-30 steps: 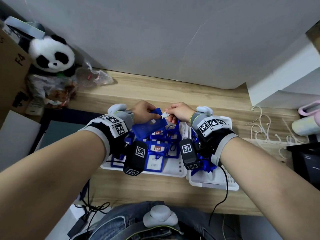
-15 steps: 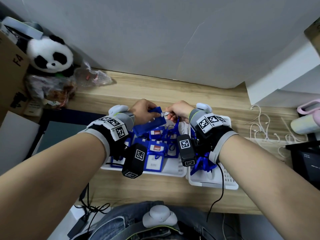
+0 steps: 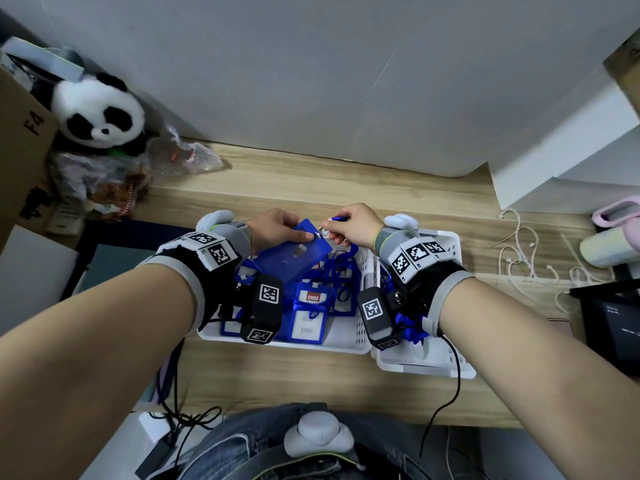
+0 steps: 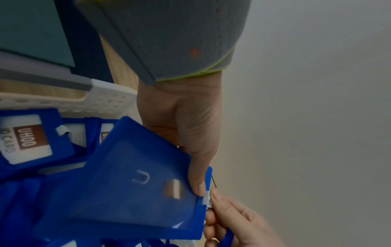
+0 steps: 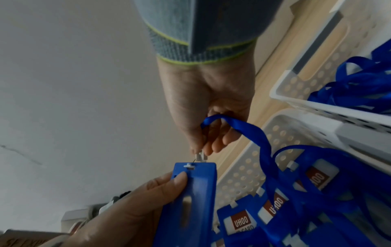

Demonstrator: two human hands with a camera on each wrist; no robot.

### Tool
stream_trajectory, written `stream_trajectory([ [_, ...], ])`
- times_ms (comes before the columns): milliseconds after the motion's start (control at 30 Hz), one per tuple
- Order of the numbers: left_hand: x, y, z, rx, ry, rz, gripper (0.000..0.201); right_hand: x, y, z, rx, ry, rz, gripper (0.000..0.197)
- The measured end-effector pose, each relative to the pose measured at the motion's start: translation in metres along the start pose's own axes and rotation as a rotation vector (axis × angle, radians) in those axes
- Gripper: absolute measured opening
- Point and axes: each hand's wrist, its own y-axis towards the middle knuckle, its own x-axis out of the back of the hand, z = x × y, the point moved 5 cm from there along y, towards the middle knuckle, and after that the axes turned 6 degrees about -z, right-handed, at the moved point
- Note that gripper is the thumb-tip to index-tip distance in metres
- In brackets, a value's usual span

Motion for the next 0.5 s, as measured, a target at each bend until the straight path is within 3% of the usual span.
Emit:
stream_trajectory([
  [233, -0.0023, -0.0032, 0.0074, 0.038, -0.083, 0.038, 0.006, -0.0032, -0.0002, 0.0036, -0.004, -0.129, 0.004, 0.023],
  [500, -0.0022, -0.0052, 0.0099, 0.042, -0.035, 0.022, 0.010, -0.0101, -0.0027, 0.0082, -0.122, -0.187, 0.190, 0.024],
])
